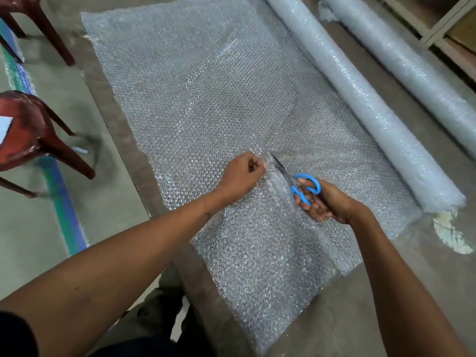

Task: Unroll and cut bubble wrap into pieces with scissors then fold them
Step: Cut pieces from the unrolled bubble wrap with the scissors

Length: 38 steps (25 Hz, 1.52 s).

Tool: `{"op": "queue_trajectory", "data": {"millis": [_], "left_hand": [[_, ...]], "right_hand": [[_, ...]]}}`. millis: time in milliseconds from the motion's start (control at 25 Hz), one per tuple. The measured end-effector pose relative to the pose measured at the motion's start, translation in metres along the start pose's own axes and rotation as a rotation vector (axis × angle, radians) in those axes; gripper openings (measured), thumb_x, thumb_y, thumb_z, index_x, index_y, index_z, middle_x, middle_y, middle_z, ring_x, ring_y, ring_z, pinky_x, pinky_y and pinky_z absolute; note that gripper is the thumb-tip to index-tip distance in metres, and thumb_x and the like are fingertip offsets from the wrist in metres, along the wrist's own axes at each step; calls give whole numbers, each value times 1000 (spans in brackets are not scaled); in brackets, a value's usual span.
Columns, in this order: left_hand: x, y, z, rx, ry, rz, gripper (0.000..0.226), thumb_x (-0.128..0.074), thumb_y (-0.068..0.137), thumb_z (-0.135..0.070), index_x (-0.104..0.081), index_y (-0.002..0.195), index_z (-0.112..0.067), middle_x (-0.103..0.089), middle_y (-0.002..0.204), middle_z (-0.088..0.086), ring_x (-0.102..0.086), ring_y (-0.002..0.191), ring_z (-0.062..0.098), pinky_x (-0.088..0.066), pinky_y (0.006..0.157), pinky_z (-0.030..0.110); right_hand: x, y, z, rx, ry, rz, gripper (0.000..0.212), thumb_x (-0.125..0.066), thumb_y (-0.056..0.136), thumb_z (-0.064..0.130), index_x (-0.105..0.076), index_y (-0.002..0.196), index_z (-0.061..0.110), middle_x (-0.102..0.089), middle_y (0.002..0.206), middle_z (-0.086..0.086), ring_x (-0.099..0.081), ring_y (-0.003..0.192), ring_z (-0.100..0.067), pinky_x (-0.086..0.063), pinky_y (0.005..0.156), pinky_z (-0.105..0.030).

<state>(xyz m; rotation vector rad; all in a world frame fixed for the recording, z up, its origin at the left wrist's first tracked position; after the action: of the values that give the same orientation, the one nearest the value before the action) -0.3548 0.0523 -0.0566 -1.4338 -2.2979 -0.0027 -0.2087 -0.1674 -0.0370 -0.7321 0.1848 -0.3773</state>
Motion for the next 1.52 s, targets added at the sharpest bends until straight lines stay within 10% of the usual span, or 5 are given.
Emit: {"op": "queue_trajectory", "data": {"millis": [1520], "left_hand": [[16, 2, -1, -58, -10, 84, 2, -65, 104, -15, -64, 106, -14, -68, 94, -2, -64, 78, 7, -55, 71, 16]], "right_hand": [[-24, 51, 46, -8, -25, -103, 56, -46, 105, 58, -62, 88, 7, -53, 66, -7, -37, 34, -13, -25, 34, -19]]}}
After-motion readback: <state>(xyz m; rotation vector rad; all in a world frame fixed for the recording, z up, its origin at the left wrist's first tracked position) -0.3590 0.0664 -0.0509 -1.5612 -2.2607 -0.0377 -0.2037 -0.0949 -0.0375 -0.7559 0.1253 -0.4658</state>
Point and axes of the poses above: each hand's wrist, its own y-axis towards the middle knuckle, its own x-axis out of the back of the hand, z = x × y, the point moved 1 cm from there along y, towards the middle knuckle
